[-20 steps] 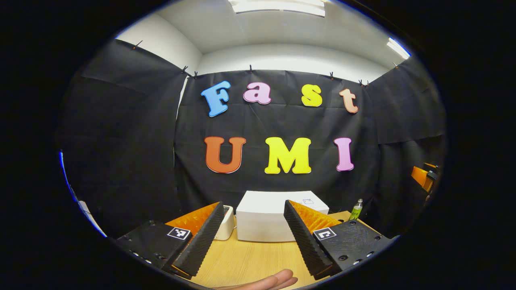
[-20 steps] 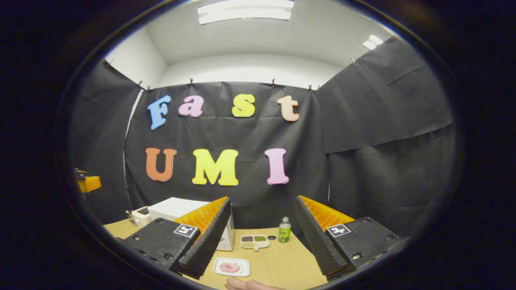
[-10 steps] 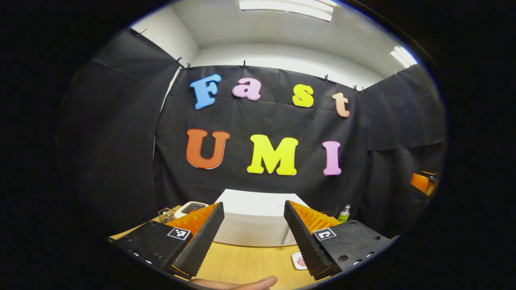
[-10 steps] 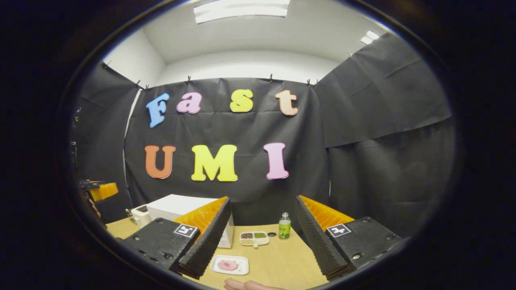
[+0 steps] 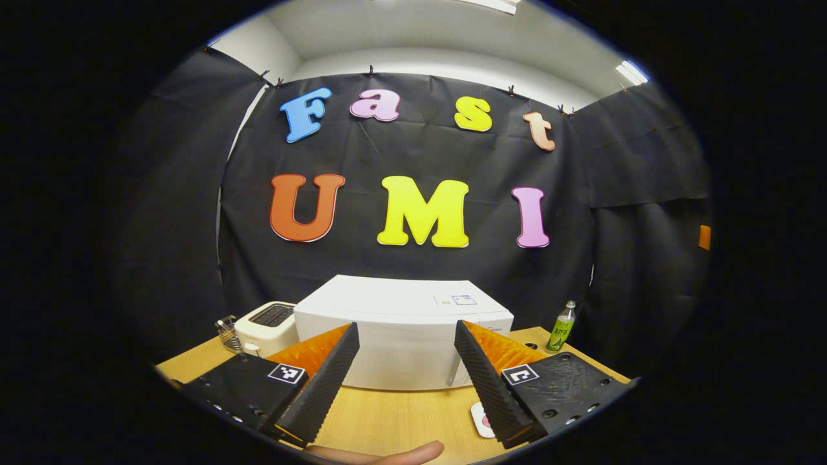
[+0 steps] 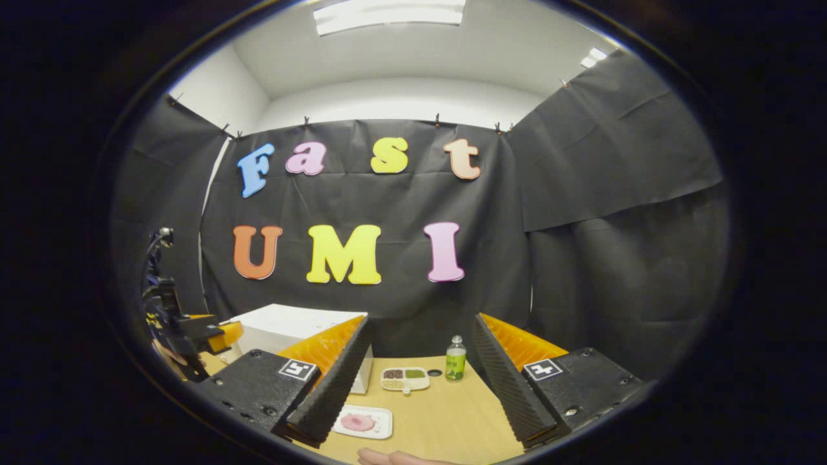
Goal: Open the microwave oven with the left hand, put the food in, and close the microwave oven.
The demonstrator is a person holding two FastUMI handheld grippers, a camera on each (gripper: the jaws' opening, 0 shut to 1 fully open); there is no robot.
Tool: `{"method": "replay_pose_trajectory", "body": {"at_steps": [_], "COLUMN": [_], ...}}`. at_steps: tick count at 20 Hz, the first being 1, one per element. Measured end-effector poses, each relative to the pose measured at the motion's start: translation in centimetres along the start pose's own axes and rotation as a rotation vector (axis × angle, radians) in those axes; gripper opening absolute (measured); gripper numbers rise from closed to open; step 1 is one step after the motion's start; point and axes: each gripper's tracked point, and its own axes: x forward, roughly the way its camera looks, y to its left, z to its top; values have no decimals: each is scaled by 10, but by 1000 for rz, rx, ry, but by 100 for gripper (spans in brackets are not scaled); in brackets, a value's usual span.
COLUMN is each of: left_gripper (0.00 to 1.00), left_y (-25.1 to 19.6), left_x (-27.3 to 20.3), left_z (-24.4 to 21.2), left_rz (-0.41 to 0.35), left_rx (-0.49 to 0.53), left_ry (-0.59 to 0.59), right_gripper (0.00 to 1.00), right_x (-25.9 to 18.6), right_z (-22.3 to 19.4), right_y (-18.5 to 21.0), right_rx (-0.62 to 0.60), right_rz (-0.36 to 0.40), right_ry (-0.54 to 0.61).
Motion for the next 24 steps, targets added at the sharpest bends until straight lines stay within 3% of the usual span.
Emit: {"method": "replay_pose_trajectory", "body": {"at_steps": [3, 4, 7, 8, 10, 14, 16, 17, 18, 22, 24], "left_gripper": [95, 95, 95, 95, 94, 94, 93, 93, 93, 94, 88], "left_y": [-16, -26, -45, -50, -61, -80, -77, -78, -71, -71, -73], "left_x": [31, 41, 70, 79, 99, 125, 136, 141, 146, 154, 163], "left_z": [-40, -56, -95, -105, -124, -144, -152, -152, -149, -156, -152], "left_rz": [0, -12, -15, -23, -33, -45, -16, 3, 39, 30, 39], "left_rx": [37, 34, 26, 18, 1, 57, 75, 70, 58, -81, -63], "left_ry": [39, 72, 143, 151, 167, 162, 174, 170, 157, 198, 184], "right_gripper": [95, 100, 100, 94, 100, 100, 100, 94, 100, 100, 100], "right_x": [8, 10, 19, 21, 26, 35, 37, 37, 37, 38, 39], "right_z": [-10, -10, -23, -28, -38, -53, -57, -59, -60, -66, -69], "right_y": [-2, -2, -17, -23, -30, -45, -50, -51, -52, -60, -64], "right_rx": [16, 19, -7, -17, -21, -22, -25, -23, -20, -31, -37], "right_rz": [29, 46, 28, 16, 11, 11, 9, 12, 15, 9, -2], "right_ry": [-2, -16, -35, -36, -25, -5, -7, -9, -12, -25, -37]}}
